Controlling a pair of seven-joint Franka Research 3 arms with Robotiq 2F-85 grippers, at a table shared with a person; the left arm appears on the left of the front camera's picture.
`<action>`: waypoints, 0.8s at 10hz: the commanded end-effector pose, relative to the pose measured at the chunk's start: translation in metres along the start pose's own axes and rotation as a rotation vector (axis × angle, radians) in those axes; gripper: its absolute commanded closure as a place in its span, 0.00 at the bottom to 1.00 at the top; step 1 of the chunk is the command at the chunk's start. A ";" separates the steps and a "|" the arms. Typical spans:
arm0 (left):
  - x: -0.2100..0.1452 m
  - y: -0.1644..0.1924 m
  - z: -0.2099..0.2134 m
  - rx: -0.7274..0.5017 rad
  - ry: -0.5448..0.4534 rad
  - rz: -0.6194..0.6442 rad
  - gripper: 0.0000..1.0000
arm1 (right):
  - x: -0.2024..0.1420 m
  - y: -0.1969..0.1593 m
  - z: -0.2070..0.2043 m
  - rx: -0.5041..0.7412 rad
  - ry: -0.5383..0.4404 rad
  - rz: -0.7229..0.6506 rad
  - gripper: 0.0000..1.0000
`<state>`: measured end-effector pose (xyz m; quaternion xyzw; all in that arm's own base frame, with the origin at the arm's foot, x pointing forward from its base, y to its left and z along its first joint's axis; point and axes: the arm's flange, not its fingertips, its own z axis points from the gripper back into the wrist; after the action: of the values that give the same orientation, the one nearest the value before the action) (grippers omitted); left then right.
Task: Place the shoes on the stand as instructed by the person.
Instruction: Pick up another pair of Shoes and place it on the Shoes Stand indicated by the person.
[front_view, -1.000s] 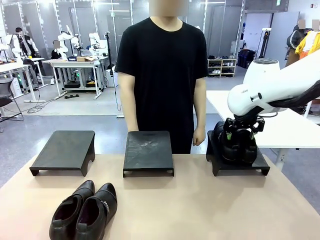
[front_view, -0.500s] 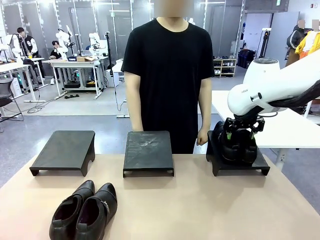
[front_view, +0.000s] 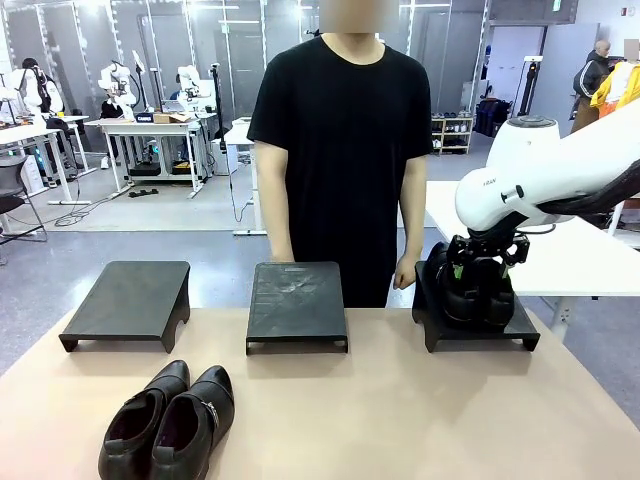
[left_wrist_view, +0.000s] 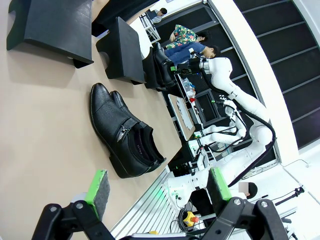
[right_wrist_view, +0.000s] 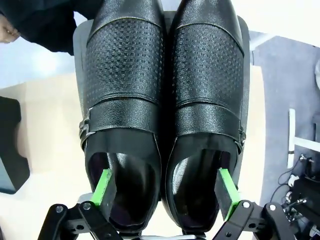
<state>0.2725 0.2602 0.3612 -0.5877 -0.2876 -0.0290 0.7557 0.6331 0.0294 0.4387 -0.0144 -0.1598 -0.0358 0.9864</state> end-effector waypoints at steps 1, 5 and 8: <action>0.000 -0.001 0.001 -0.002 -0.002 -0.004 0.00 | -0.013 -0.006 0.034 0.061 0.004 0.028 0.00; 0.000 -0.001 0.001 -0.002 -0.002 -0.004 0.00 | -0.058 -0.071 0.106 0.247 0.111 0.059 0.00; 0.000 -0.001 0.001 -0.002 -0.002 -0.004 0.00 | -0.090 -0.165 0.123 0.461 0.207 0.089 0.00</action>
<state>0.2725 0.2601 0.3610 -0.5879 -0.2874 -0.0288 0.7556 0.4946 -0.1010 0.5335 0.1788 -0.0776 0.0315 0.9803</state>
